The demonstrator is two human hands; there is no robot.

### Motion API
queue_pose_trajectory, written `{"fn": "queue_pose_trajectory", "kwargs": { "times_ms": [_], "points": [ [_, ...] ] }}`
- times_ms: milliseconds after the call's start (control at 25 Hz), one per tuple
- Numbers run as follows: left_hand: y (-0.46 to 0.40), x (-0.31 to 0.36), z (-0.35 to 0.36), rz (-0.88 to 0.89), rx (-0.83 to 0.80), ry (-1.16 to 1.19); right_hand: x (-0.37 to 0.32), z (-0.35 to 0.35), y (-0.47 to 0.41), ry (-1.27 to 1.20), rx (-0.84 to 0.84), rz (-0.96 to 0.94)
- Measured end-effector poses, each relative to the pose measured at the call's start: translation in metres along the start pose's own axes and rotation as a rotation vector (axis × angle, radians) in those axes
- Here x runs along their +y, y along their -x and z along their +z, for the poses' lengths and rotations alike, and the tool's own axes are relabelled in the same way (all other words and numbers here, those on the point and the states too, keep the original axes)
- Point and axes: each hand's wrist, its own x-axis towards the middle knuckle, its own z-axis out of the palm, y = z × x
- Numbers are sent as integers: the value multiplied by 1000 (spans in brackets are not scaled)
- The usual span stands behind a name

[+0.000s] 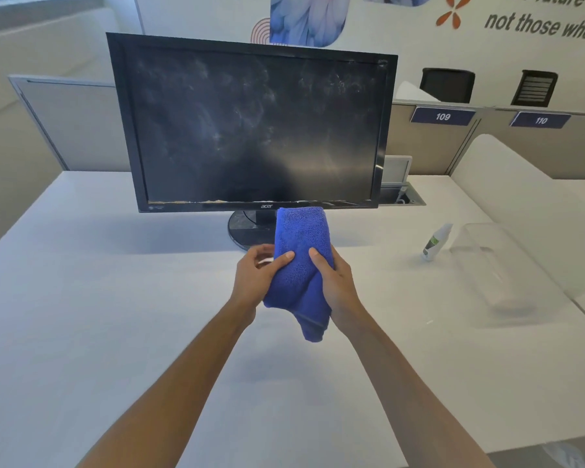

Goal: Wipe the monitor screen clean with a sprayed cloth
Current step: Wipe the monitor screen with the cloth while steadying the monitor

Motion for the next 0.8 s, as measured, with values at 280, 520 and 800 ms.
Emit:
{"fn": "queue_pose_trajectory", "kwargs": {
  "times_ms": [280,520,800],
  "points": [
    [-16,15,18,-1,-21,-79,-15,5,-51,-161,93,131],
    [-42,22,29,170,27,-144,-20,-4,-93,-265,-26,243],
    [-59,24,22,84,72,74,-16,10,-99,-333,-201,228]
  ]
}}
